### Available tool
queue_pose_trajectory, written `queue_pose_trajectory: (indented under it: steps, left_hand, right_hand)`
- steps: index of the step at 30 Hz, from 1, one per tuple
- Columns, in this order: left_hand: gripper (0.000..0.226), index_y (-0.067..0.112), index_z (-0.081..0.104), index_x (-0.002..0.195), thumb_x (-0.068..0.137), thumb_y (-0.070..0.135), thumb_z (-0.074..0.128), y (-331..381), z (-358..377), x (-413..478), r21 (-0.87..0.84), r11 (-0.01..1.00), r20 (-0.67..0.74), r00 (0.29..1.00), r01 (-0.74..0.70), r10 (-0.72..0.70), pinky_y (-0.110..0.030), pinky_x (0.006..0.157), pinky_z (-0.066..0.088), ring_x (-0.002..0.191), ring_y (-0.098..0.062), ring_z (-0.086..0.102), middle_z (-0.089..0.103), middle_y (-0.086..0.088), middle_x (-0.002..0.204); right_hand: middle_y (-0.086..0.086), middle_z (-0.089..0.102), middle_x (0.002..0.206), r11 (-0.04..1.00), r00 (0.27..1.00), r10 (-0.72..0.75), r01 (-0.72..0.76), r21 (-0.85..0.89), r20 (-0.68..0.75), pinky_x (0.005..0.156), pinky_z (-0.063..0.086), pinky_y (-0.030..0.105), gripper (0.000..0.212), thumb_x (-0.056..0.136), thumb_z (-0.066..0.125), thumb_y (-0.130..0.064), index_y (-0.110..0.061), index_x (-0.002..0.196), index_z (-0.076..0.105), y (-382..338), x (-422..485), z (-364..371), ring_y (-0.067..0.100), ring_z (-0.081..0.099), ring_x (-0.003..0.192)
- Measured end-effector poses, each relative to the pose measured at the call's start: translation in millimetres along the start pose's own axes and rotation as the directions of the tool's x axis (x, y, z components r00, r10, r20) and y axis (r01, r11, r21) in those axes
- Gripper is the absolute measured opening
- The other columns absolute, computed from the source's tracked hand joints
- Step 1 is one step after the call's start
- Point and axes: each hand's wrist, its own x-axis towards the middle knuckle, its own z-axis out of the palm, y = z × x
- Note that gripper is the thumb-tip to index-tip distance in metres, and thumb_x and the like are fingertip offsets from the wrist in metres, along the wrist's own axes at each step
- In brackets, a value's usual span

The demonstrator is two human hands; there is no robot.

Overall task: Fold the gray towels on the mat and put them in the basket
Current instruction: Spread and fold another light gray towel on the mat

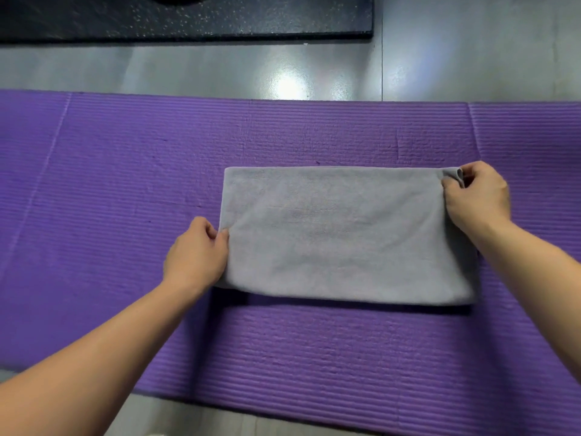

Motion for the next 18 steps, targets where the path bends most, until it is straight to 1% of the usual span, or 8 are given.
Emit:
queue_pose_trajectory:
  steps: [2,5,7,8,10,12,15,18]
  left_hand:
    - [0.035,0.015,0.051,0.110,0.094,0.044,0.060,3.2,1.6,-3.8,0.035,0.998,-0.055,0.997,-0.044,0.046,-0.047,0.082,0.045,0.103,-0.039,0.059,0.064,-0.013,0.109]
    - [0.047,0.009,0.054,0.131,0.092,0.036,0.057,31.6,11.6,-5.2,0.121,0.927,-0.158,0.915,-0.354,0.370,-0.055,0.102,0.041,0.126,-0.043,0.047,0.050,-0.021,0.136]
    - [0.054,0.011,0.052,0.140,0.090,0.032,0.049,60.8,25.2,-2.7,0.148,0.821,-0.060,0.823,-0.552,0.565,-0.058,0.115,0.033,0.142,-0.042,0.036,0.039,-0.022,0.154]
    - [0.058,0.014,0.047,0.147,0.092,0.032,0.043,75.4,34.2,-2.5,0.139,0.783,0.031,0.793,-0.607,0.609,-0.058,0.120,0.025,0.149,-0.039,0.027,0.031,-0.020,0.161]
    - [0.060,0.022,0.028,0.159,0.101,0.036,0.030,97.6,55.1,-4.6,0.177,0.737,0.207,0.756,-0.653,0.620,-0.057,0.125,0.007,0.157,-0.032,0.004,0.010,-0.014,0.169]
    - [0.060,0.028,0.013,0.162,0.105,0.043,0.023,101.1,74.0,-4.4,0.261,0.700,0.254,0.746,-0.665,0.615,-0.055,0.124,-0.004,0.157,-0.027,-0.008,-0.004,-0.009,0.171]
    - [0.067,0.030,0.014,0.162,0.100,0.056,0.019,81.6,77.4,7.7,0.346,0.655,0.211,0.736,-0.672,0.643,-0.055,0.125,-0.001,0.157,-0.028,-0.001,0.002,-0.008,0.170]
    - [0.075,0.024,0.017,0.162,0.097,0.062,0.021,40.8,62.1,30.8,0.409,0.667,0.175,0.771,-0.623,0.612,-0.051,0.126,0.002,0.157,-0.029,0.005,0.006,-0.010,0.170]
  right_hand:
    - [0.018,0.053,0.131,0.992,0.998,-0.045,0.040,-0.121,-0.043,0.104,0.036,0.047,0.041,0.089,0.060,-0.026,-0.013,0.127,0.054,-7.0,-12.5,3.3,0.039,0.045,0.124]
    - [0.018,0.044,0.144,0.901,0.924,-0.382,0.365,-0.233,-0.028,0.112,0.028,0.054,0.052,0.087,0.055,-0.029,-0.013,0.136,0.052,-24.0,-48.5,19.7,0.040,0.035,0.136]
    - [0.017,0.042,0.153,0.805,0.836,-0.540,0.547,-0.230,0.096,0.117,0.027,0.058,0.055,0.087,0.052,-0.034,-0.013,0.138,0.054,-32.1,-71.4,42.6,0.041,0.032,0.144]
    - [0.017,0.038,0.157,0.761,0.800,-0.571,0.600,-0.248,0.183,0.118,0.026,0.060,0.057,0.090,0.048,-0.039,-0.014,0.141,0.053,-33.9,-80.5,55.7,0.041,0.028,0.147]
    - [0.015,0.029,0.163,0.674,0.748,-0.567,0.662,-0.327,0.345,0.121,0.019,0.059,0.064,0.094,0.036,-0.049,-0.017,0.150,0.044,-32.8,-94.9,77.3,0.040,0.020,0.151]
    - [0.013,0.021,0.166,0.601,0.729,-0.557,0.684,-0.413,0.397,0.123,0.010,0.058,0.069,0.096,0.030,-0.054,-0.020,0.156,0.035,-24.0,-101.2,88.7,0.037,0.014,0.154]
    - [0.011,0.017,0.168,0.568,0.738,-0.553,0.674,-0.472,0.387,0.123,0.007,0.059,0.069,0.097,0.028,-0.055,-0.023,0.158,0.029,-16.9,-98.8,90.6,0.035,0.010,0.155]
    - [0.010,0.015,0.168,0.560,0.735,-0.546,0.677,-0.479,0.401,0.123,0.005,0.059,0.069,0.097,0.028,-0.056,-0.024,0.159,0.027,-18.9,-99.5,90.9,0.035,0.008,0.155]
